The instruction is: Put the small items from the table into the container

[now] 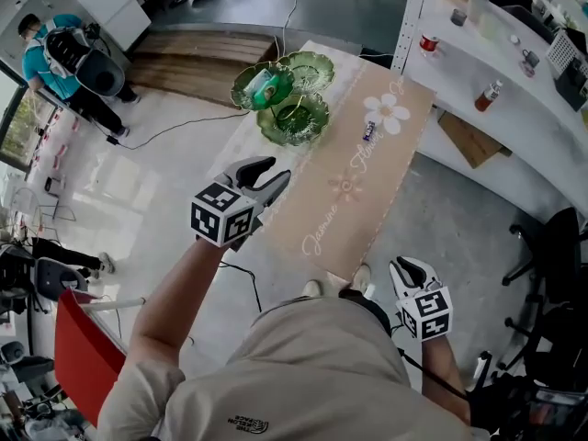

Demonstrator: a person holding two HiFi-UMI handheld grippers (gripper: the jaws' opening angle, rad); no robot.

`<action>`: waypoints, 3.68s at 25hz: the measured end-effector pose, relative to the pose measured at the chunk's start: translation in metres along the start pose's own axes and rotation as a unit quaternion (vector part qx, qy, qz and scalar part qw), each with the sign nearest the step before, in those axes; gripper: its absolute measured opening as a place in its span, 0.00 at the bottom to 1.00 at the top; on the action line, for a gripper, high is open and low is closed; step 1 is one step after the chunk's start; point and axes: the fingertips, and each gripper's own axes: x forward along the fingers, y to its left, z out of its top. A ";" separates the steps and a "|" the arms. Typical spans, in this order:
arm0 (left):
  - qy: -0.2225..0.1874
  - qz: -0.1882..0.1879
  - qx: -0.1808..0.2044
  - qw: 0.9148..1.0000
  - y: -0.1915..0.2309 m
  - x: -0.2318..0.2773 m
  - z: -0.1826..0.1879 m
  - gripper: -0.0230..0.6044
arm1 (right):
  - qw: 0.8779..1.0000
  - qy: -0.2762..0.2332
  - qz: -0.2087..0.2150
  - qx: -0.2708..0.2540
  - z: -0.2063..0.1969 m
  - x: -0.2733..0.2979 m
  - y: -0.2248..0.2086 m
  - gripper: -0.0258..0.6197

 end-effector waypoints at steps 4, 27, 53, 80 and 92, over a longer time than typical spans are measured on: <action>0.005 -0.046 -0.018 0.999 -0.036 -0.008 -0.030 0.31 | 1.000 0.005 -0.004 0.000 -0.002 -0.001 0.017 0.15; 0.023 -0.186 -0.045 0.981 -0.153 -0.024 -0.135 0.30 | 0.999 0.034 -0.013 -0.001 -0.025 0.000 0.079 0.14; 0.065 0.005 -0.056 0.996 -0.026 0.293 -0.071 0.29 | 0.996 0.051 -0.036 0.070 -0.039 -0.013 -0.092 0.14; 0.165 0.117 -0.069 0.977 0.047 0.433 -0.116 0.19 | 0.985 0.098 -0.036 0.134 -0.086 -0.005 -0.190 0.14; 0.103 0.077 -0.061 0.990 0.015 0.344 -0.069 0.18 | 0.992 0.073 -0.006 0.098 -0.063 0.011 -0.142 0.14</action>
